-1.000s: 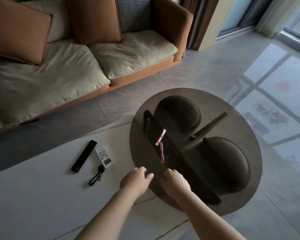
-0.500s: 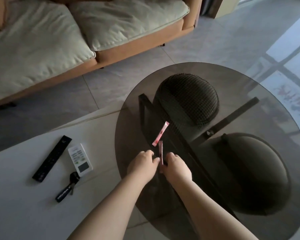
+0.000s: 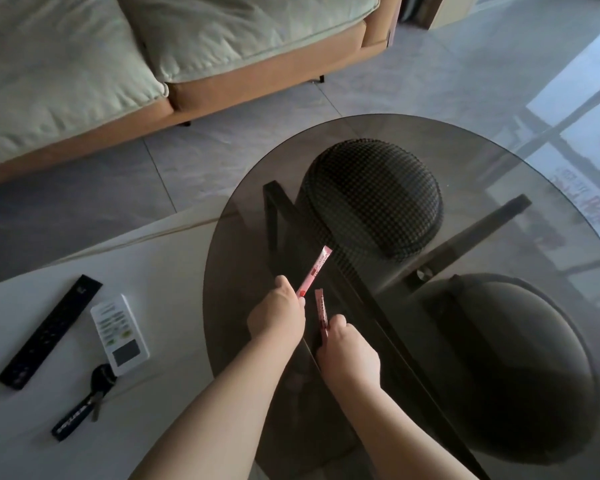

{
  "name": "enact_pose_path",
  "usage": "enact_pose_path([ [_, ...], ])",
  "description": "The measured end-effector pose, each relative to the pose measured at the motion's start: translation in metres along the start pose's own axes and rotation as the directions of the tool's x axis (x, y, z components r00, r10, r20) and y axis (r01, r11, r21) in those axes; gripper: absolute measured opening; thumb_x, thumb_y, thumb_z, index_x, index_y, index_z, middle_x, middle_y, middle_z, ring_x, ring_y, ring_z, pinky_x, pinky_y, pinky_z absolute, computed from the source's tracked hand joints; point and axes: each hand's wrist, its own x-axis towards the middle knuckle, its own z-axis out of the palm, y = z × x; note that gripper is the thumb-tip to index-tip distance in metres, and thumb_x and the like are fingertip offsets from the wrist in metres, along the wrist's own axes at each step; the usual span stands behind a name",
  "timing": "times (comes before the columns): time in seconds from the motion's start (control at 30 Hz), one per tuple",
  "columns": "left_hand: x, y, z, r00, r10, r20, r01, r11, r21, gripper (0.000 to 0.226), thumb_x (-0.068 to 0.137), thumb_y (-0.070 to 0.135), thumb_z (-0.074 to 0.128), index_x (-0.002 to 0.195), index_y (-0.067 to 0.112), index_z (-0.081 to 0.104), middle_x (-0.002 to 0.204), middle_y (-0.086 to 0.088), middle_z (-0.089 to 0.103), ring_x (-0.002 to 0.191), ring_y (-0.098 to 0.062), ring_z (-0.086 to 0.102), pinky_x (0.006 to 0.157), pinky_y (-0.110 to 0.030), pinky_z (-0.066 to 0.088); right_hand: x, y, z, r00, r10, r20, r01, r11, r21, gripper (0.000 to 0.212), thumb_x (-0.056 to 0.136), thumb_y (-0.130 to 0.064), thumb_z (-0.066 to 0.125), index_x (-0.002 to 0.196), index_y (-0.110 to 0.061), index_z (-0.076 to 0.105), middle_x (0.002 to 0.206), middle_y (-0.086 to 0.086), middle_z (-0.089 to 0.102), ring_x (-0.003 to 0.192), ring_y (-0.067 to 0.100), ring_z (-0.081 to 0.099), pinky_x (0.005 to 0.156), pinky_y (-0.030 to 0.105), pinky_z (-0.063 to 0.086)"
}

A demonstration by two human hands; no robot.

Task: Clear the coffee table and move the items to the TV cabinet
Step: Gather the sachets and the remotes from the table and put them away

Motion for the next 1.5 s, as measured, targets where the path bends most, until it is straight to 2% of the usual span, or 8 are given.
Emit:
enact_pose_path([
  [0.27, 0.028, 0.012, 0.015, 0.969, 0.132, -0.210, -0.113, 0.988, 0.102, 0.047, 0.088, 0.047, 0.055, 0.120, 0.015, 0.045, 0.116, -0.008, 0.055, 0.103, -0.022, 0.057, 0.068, -0.030, 0.047, 0.017, 0.017, -0.021, 0.990, 0.140, 0.018, -0.140, 0.989, 0.052, 0.019, 0.089, -0.027, 0.054, 0.105, -0.016, 0.050, 0.102, 0.000, 0.055, 0.089, 0.019, 0.059, 0.063, 0.030, 0.041],
  [0.5, 0.031, 0.003, 0.020, 0.977, 0.128, -0.173, -0.127, 0.992, 0.018, 0.028, 0.088, 0.034, 0.061, 0.107, 0.015, 0.052, 0.104, -0.005, 0.061, 0.094, -0.021, 0.061, 0.064, -0.032, 0.045, 0.018, 0.016, -0.012, 0.990, 0.120, -0.068, -0.118, 0.992, 0.042, 0.024, 0.093, -0.035, 0.049, 0.108, -0.017, 0.044, 0.104, -0.001, 0.051, 0.084, 0.019, 0.060, 0.061, 0.032, 0.047],
  [0.8, -0.006, -0.041, 0.010, 0.987, 0.105, -0.122, -0.104, 0.994, 0.013, 0.021, 0.093, 0.033, 0.052, 0.105, 0.017, 0.054, 0.106, -0.002, 0.062, 0.094, -0.022, 0.064, 0.070, -0.032, 0.047, 0.002, -0.009, -0.003, 0.997, 0.035, -0.066, -0.035, 0.999, -0.004, 0.017, 0.086, -0.034, 0.049, 0.098, -0.022, 0.044, 0.088, -0.007, 0.057, 0.072, 0.015, 0.054, 0.052, 0.027, 0.035],
  [1.0, -0.034, -0.106, -0.011, 0.987, -0.078, -0.139, 0.057, 0.987, -0.150, 0.013, 0.092, 0.029, 0.052, 0.086, 0.025, 0.041, 0.093, 0.002, 0.064, 0.082, -0.022, 0.062, 0.060, -0.028, 0.037, -0.019, -0.043, 0.008, 0.993, -0.107, -0.041, 0.109, 0.993, 0.038, 0.018, 0.082, -0.036, 0.055, 0.090, -0.022, 0.050, 0.088, -0.006, 0.053, 0.079, 0.018, 0.058, 0.058, 0.028, 0.040],
  [1.17, -0.059, -0.170, -0.024, 0.978, -0.187, -0.090, 0.162, 0.959, -0.234, 0.027, 0.093, 0.027, 0.052, 0.120, 0.024, 0.049, 0.108, 0.001, 0.068, 0.097, -0.021, 0.063, 0.070, -0.029, 0.043, -0.038, -0.079, 0.027, 0.952, -0.304, -0.043, 0.307, 0.947, 0.094, 0.012, 0.084, -0.024, 0.053, 0.089, -0.024, 0.042, 0.084, -0.006, 0.056, 0.073, 0.019, 0.055, 0.056, 0.028, 0.040],
  [1.23, -0.068, -0.197, -0.028, 0.967, -0.243, -0.071, 0.214, 0.935, -0.283, 0.021, 0.095, 0.025, 0.049, 0.114, 0.020, 0.055, 0.110, 0.000, 0.068, 0.101, -0.021, 0.062, 0.077, -0.031, 0.046, -0.046, -0.099, 0.036, 0.927, -0.374, -0.037, 0.376, 0.921, 0.102, 0.014, 0.087, -0.024, 0.051, 0.100, -0.026, 0.048, 0.090, -0.007, 0.059, 0.079, 0.020, 0.059, 0.059, 0.029, 0.043],
  [1.33, -0.077, -0.231, -0.032, 0.931, -0.359, -0.067, 0.309, 0.873, -0.376, 0.011, 0.095, 0.018, 0.047, 0.104, 0.013, 0.050, 0.112, -0.010, 0.065, 0.106, -0.029, 0.060, 0.076, -0.033, 0.042, -0.056, -0.126, 0.053, 0.913, -0.409, -0.013, 0.408, 0.907, 0.109, 0.004, 0.083, -0.022, 0.050, 0.085, -0.019, 0.049, 0.083, -0.004, 0.051, 0.073, 0.024, 0.053, 0.057, 0.032, 0.040],
  [1.5, -0.086, -0.278, -0.035, 0.837, -0.546, -0.026, 0.471, 0.745, -0.471, 0.018, 0.096, 0.017, 0.040, 0.105, 0.003, 0.045, 0.115, -0.022, 0.060, 0.106, -0.038, 0.057, 0.070, -0.033, 0.035, -0.068, -0.165, 0.089, 0.884, -0.466, 0.045, 0.453, 0.875, 0.169, 0.022, 0.087, -0.014, 0.046, 0.069, -0.018, 0.035, 0.080, -0.001, 0.042, 0.067, 0.023, 0.042, 0.058, 0.030, 0.033],
])
